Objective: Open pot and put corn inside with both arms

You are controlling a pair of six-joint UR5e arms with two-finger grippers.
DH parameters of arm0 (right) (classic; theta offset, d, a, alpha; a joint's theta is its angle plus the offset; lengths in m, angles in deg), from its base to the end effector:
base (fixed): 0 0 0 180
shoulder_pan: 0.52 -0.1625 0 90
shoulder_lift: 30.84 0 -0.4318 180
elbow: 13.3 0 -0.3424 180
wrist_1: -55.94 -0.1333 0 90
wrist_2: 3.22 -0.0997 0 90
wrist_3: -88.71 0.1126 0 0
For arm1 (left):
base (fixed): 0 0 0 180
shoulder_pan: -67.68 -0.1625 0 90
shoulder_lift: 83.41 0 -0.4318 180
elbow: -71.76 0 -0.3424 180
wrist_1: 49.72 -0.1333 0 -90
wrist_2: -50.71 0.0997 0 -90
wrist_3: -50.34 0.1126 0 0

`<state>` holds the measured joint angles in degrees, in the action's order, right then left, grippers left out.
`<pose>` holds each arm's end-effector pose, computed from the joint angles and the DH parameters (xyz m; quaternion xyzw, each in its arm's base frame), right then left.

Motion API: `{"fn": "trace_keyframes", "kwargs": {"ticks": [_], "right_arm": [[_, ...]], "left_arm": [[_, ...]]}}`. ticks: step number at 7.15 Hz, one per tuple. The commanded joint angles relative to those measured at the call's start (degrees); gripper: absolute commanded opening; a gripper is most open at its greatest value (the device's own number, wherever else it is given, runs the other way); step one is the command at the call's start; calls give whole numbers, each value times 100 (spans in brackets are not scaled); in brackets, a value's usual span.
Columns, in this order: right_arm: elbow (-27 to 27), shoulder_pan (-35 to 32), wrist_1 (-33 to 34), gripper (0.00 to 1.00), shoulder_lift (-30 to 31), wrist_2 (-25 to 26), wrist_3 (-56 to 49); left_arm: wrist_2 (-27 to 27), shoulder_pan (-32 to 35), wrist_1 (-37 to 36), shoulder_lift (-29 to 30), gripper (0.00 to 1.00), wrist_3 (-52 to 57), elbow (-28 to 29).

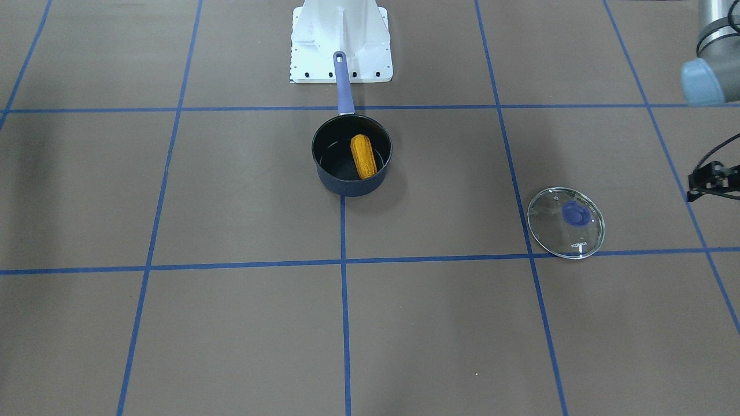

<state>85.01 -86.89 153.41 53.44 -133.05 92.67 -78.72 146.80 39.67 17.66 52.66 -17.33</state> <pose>0.0304 -0.4871 0.5837 0.0312 -0.3429 -0.0168 0.9387 0.0399 -0.5348 0.5951 0.0531 0.3411 0.1357 0.9287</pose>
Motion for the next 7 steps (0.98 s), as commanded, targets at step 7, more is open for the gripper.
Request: {"fn": "trace_keyframes", "kwargs": {"ticks": [7], "right_arm": [[65, -20, -35, 100, 229, -113, -36]], "left_arm": [[-302, 1132, 8, -176, 98, 973, 718]]}}
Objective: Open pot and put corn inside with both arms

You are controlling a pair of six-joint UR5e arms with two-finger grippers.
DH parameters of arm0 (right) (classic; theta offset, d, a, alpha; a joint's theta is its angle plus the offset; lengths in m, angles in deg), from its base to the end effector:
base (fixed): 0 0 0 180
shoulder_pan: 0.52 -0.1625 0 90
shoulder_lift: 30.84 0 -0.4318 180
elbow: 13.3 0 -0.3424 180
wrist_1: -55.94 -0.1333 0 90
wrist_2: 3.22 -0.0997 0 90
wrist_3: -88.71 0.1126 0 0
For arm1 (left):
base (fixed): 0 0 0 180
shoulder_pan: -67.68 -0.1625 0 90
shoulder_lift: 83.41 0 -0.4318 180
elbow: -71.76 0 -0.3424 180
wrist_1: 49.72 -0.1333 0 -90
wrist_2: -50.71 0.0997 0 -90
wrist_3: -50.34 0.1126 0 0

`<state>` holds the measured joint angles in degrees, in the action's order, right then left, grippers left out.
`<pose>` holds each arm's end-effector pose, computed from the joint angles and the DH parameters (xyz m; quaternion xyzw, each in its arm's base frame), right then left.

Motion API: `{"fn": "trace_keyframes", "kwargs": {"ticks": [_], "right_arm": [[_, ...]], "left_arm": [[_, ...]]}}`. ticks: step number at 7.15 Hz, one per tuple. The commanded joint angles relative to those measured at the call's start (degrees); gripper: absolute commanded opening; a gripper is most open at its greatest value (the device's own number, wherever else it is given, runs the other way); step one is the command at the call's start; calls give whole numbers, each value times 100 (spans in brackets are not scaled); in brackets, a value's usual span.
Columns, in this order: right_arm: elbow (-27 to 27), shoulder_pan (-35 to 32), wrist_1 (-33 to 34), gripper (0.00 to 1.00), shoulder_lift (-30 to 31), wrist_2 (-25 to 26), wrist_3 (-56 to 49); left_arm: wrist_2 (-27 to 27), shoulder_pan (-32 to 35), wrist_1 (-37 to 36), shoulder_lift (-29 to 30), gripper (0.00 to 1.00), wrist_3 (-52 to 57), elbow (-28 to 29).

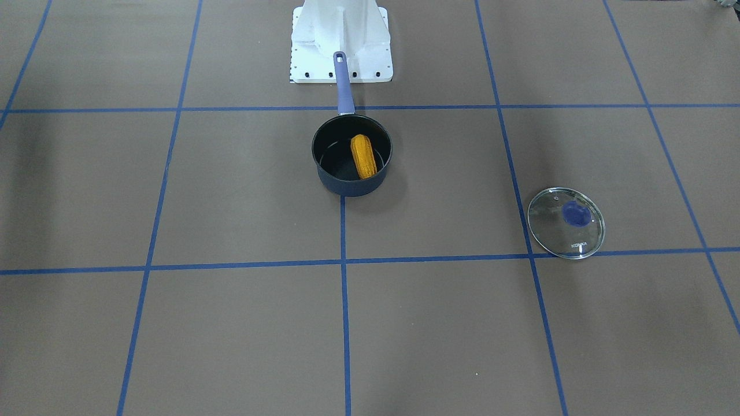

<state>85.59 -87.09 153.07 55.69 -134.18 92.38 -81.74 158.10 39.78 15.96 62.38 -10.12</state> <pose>0.0314 -0.4704 0.5958 0.0210 -0.3515 -0.0140 0.9359 -0.0611 -0.5130 0.6628 0.0454 0.3592 0.0967 0.9271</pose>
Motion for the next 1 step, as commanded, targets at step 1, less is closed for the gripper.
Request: {"fn": "trace_keyframes", "kwargs": {"ticks": [1], "right_arm": [[8, 0, 0, 100, 4, 0, -7]], "left_arm": [[-1, 2, -3, -6, 98, 1, -3]]}}
